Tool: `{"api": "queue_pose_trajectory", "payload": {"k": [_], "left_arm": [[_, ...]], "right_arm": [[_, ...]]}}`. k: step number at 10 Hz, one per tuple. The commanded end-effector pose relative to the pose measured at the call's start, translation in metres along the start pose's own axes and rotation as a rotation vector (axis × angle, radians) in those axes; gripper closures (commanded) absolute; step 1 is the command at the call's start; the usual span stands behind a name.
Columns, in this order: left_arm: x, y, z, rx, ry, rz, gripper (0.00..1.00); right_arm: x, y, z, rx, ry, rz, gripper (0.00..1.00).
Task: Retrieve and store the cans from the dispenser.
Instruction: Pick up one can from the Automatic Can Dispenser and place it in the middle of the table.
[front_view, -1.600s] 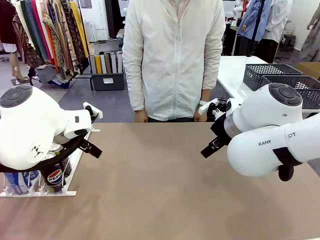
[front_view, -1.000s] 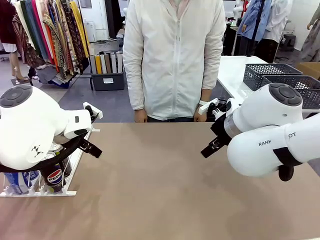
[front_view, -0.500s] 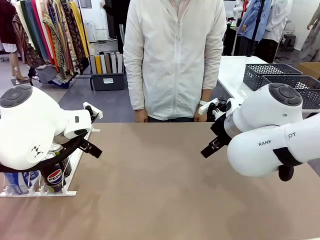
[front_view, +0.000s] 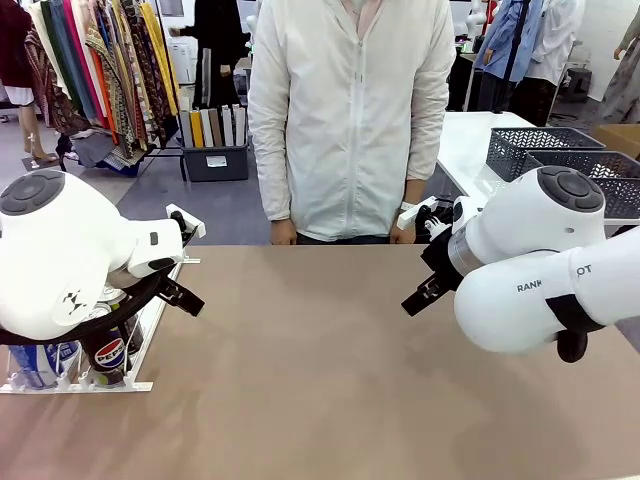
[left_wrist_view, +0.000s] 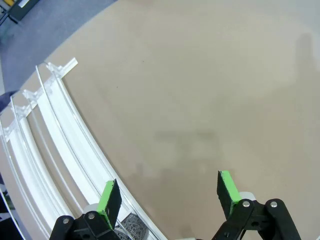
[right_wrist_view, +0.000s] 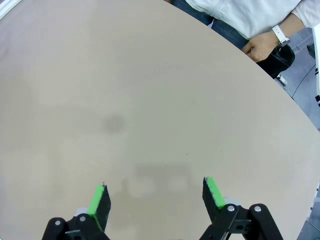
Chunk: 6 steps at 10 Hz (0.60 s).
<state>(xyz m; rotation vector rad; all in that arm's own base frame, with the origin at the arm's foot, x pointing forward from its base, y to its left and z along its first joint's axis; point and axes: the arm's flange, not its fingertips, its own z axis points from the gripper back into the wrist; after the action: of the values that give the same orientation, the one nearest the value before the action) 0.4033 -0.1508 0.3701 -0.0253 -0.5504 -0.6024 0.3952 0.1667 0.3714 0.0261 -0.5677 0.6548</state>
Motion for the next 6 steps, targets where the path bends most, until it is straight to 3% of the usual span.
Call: {"api": "queue_pose_trajectory", "payload": {"k": [1, 3, 4, 5, 6], "left_arm": [[0.000, 0.000, 0.000, 0.000, -0.001, -0.001, 0.00], [0.000, 0.000, 0.000, 0.000, 0.000, 0.000, 0.00], [-0.001, -0.002, 0.008, -0.120, 0.028, -0.012, 0.00], [-0.001, -0.002, 0.021, -0.348, 0.063, -0.058, 0.00], [0.006, -0.005, 0.042, -0.530, 0.035, -0.054, 0.00]], "right_arm": [[0.000, 0.000, 0.000, 0.000, 0.000, 0.000, 0.00], [-0.002, -0.003, 0.000, 0.070, 0.056, -0.029, 0.00], [-0.004, -0.005, 0.003, 0.141, 0.121, -0.053, 0.00], [-0.005, -0.006, 0.011, 0.256, 0.133, -0.098, 0.00], [-0.004, -0.007, 0.023, 0.347, 0.140, -0.172, 0.00]]}}
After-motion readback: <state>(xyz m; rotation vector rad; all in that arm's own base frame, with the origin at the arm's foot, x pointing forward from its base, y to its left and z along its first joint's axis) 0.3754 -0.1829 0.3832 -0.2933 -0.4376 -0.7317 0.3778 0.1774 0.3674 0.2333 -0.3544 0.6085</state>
